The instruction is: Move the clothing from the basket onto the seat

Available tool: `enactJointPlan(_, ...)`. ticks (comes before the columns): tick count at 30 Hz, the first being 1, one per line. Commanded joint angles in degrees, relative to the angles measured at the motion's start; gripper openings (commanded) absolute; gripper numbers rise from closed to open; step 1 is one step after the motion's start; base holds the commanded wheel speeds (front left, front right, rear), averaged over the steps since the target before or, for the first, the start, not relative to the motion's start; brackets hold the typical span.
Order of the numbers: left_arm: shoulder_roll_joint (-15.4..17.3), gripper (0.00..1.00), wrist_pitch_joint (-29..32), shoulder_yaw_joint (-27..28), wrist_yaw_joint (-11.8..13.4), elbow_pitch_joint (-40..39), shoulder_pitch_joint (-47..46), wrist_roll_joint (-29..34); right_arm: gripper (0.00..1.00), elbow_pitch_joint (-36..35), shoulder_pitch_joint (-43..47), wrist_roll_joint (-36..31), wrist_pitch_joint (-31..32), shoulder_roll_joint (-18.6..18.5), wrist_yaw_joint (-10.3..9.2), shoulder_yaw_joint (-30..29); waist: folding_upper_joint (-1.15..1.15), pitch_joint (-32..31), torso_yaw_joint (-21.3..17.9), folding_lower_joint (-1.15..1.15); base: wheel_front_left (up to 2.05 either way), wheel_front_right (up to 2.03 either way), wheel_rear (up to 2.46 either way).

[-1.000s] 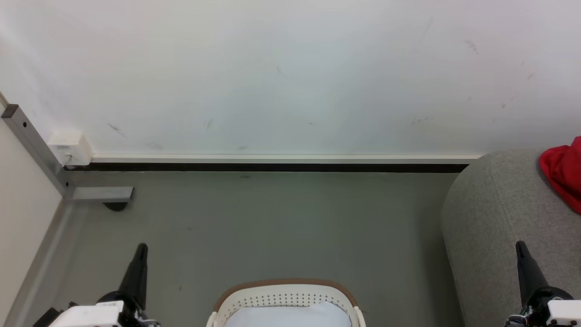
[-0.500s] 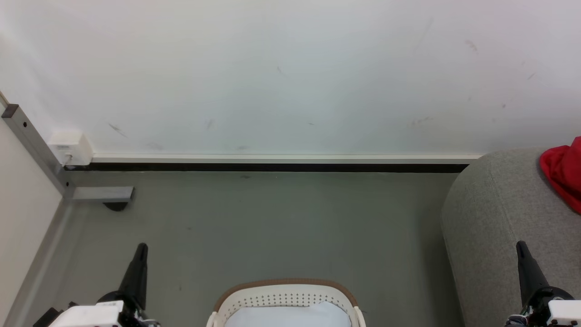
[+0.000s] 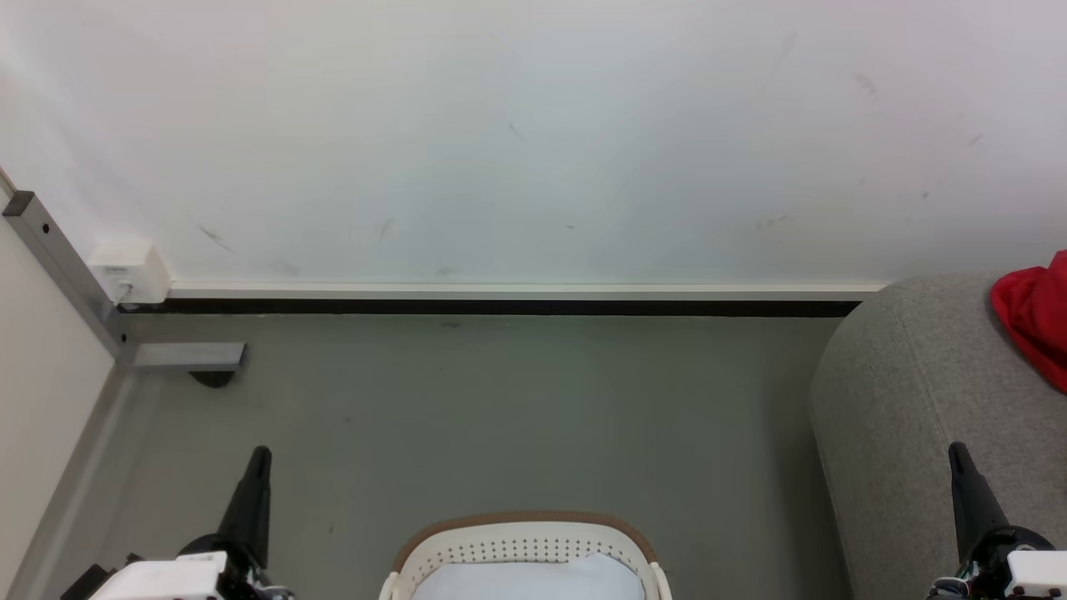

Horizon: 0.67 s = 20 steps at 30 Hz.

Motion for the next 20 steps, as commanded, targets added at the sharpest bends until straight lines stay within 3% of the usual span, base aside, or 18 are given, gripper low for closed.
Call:
enactJointPlan(1, 0.1, 0.0, 0.2, 0.1, -0.3, 0.0, -0.5, -0.8, 0.0, 0.1, -0.6, -0.2, 0.2, 0.0, -0.12, -0.2, 0.0, 0.0, 0.0, 0.0, 0.0, 0.0, 0.0)
enactJointPlan(20, 0.1, 0.0, 0.2, 0.1, -0.3, 0.0, -0.5, -0.8, 0.0, 0.1, -0.7, -0.4, 0.4, 0.2, -0.12, -0.4, 0.0, 0.0, 0.0, 0.0, 0.0, 0.0, 0.0)
